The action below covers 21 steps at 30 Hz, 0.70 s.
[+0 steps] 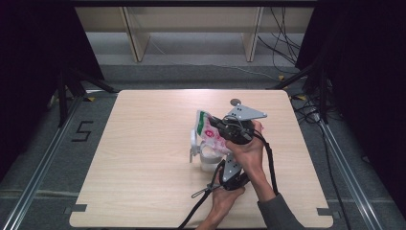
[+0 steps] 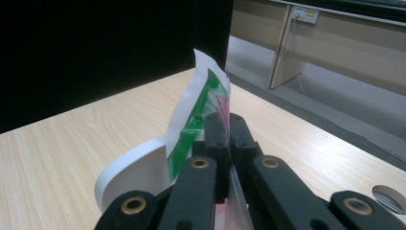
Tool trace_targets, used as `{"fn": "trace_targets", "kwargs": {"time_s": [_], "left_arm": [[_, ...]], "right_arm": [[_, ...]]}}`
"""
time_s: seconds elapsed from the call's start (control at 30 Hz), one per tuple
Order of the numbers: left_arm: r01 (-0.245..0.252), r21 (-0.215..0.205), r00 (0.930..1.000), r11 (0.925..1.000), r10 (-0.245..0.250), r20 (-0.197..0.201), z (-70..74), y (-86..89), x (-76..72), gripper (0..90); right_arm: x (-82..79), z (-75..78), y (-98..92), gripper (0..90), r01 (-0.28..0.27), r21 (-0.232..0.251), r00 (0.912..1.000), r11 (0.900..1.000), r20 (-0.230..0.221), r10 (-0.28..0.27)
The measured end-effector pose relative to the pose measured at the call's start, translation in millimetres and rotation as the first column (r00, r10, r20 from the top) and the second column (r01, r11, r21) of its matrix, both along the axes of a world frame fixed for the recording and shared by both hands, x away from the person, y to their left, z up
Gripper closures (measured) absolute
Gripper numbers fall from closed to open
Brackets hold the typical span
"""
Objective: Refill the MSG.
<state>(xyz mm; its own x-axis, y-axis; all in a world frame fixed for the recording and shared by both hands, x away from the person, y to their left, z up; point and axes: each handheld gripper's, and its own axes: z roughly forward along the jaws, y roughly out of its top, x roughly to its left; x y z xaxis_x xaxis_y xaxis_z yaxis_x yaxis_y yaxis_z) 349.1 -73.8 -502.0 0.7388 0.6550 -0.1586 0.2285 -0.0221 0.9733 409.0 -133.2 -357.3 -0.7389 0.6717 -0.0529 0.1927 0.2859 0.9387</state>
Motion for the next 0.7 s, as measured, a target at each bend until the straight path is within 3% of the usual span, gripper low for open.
{"fn": "trace_targets", "kwargs": {"time_s": [0.07,0.47,0.53,0.57,0.6,0.63,0.7], "left_arm": [[-0.003,-0.015,1.0000,0.9999,0.003,-0.003,-0.1,-1.0,0.2,77.0],[-0.002,-0.017,1.0000,0.9999,0.002,0.001,1.2,-1.1,-0.5,77.1],[-0.001,-0.015,1.0000,0.9999,0.001,0.000,1.2,-0.9,-0.7,77.1],[0.001,-0.015,1.0000,0.9999,-0.001,-0.002,0.8,-1.0,-0.6,77.1],[-0.002,-0.014,1.0000,0.9999,0.002,-0.002,0.3,-1.5,-0.4,77.0],[0.000,-0.012,1.0000,0.9999,0.000,-0.002,-0.2,-1.6,0.1,77.0],[-0.001,-0.013,1.0000,0.9999,0.001,-0.002,0.2,-1.3,-0.2,77.1]], "right_arm": [[-2.2,-0.2,1.4,90.0,0.006,0.005,0.9997,1.000,-0.022,-0.006],[-0.7,1.4,0.1,90.0,-0.014,0.007,0.9999,1.000,0.002,0.014],[-0.7,1.5,0.0,90.0,-0.013,0.008,0.9999,1.000,0.000,0.013],[-2.6,1.0,0.9,90.0,0.016,0.017,0.9998,1.000,-0.015,-0.016],[-2.3,0.8,0.5,90.0,0.006,-0.003,0.9997,1.000,-0.025,-0.006],[-1.6,-1.3,2.1,90.0,0.017,0.003,0.9998,1.000,-0.011,-0.017],[-1.5,-0.7,1.3,90.0,0.008,0.002,0.9997,1.000,-0.023,-0.008]]}}
